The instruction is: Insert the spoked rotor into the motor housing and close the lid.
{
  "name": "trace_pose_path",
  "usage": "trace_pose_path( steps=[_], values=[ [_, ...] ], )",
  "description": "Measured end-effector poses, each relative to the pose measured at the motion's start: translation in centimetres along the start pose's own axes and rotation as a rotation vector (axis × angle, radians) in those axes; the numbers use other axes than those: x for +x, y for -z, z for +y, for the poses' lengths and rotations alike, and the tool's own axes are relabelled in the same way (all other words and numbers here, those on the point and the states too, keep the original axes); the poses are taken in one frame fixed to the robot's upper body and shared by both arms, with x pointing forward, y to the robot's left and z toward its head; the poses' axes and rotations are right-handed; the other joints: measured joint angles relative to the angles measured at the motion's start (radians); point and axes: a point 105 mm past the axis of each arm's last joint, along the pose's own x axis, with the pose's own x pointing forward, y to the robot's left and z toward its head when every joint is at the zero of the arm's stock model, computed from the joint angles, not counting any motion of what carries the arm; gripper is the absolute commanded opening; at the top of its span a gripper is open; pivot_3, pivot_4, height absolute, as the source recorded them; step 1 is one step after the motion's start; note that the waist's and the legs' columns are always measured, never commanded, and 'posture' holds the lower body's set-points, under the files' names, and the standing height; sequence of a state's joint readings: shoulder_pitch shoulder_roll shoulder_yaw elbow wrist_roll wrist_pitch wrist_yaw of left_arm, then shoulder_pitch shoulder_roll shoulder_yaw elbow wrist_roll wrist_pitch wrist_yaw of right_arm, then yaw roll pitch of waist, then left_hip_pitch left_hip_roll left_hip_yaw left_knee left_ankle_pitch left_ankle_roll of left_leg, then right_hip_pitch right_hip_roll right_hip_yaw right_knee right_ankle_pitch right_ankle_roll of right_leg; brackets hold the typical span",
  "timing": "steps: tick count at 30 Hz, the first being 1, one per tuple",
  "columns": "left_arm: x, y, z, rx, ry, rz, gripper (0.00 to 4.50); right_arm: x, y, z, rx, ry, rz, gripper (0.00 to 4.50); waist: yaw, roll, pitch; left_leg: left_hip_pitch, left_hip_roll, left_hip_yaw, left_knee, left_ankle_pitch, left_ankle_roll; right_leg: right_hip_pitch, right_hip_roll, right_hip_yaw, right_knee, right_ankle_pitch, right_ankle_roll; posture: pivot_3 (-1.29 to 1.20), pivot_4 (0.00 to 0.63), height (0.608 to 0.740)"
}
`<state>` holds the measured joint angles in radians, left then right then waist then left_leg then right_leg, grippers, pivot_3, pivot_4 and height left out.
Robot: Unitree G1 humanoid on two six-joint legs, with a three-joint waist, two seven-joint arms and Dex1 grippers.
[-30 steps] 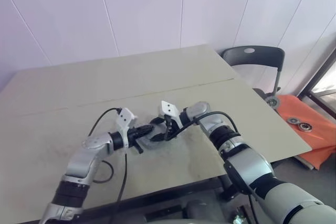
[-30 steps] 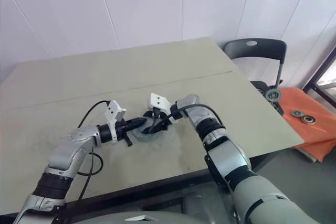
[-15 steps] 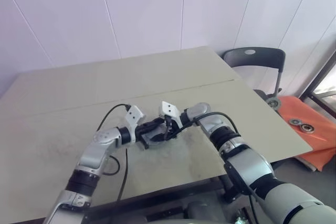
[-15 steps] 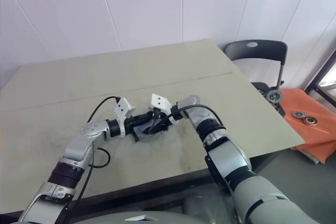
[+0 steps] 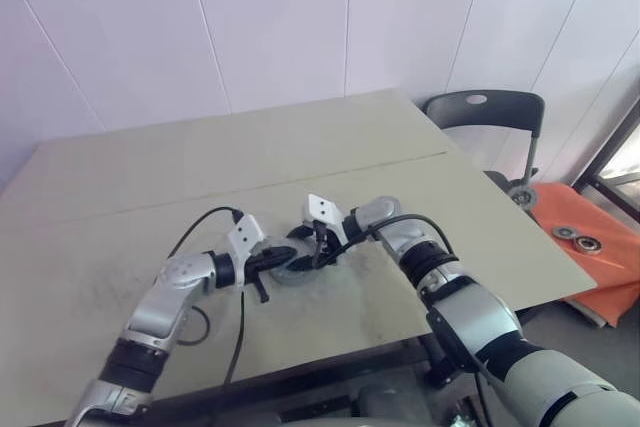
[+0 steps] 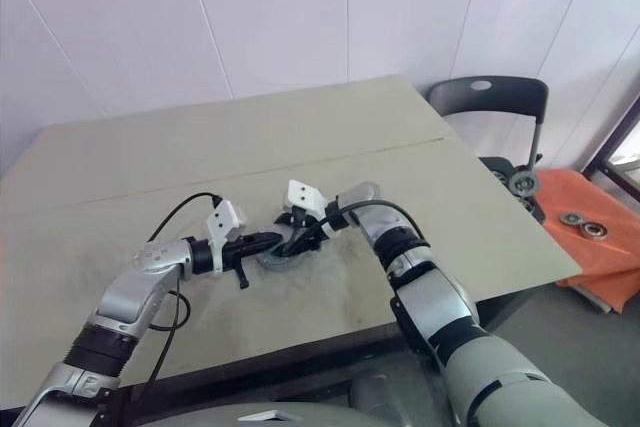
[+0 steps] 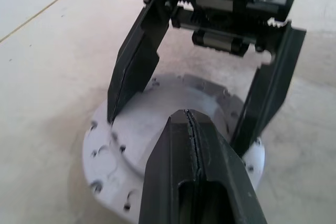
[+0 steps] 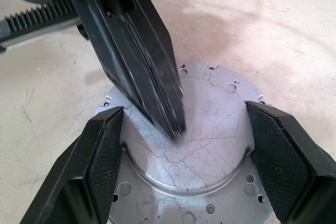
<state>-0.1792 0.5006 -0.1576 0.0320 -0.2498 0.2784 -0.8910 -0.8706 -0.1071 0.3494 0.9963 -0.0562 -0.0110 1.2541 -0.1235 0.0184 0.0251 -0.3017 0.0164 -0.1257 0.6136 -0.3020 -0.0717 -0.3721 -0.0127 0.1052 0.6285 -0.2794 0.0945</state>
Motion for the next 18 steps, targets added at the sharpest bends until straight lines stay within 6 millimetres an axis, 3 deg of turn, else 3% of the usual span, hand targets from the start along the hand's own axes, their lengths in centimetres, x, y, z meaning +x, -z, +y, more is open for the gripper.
trace_pose_path(
  steps=[18],
  values=[
    [-0.83,0.3,0.66,0.002,-0.033,0.014,0.03,0.0,0.0,-0.01,-0.001,0.001,0.001,3.19,0.0,0.0,0.0,0.0,0.0,-0.002,0.0,0.0,0.0,0.0,0.0,-0.001,0.0,0.0,0.0,0.0,0.0,0.74]
  ],
)
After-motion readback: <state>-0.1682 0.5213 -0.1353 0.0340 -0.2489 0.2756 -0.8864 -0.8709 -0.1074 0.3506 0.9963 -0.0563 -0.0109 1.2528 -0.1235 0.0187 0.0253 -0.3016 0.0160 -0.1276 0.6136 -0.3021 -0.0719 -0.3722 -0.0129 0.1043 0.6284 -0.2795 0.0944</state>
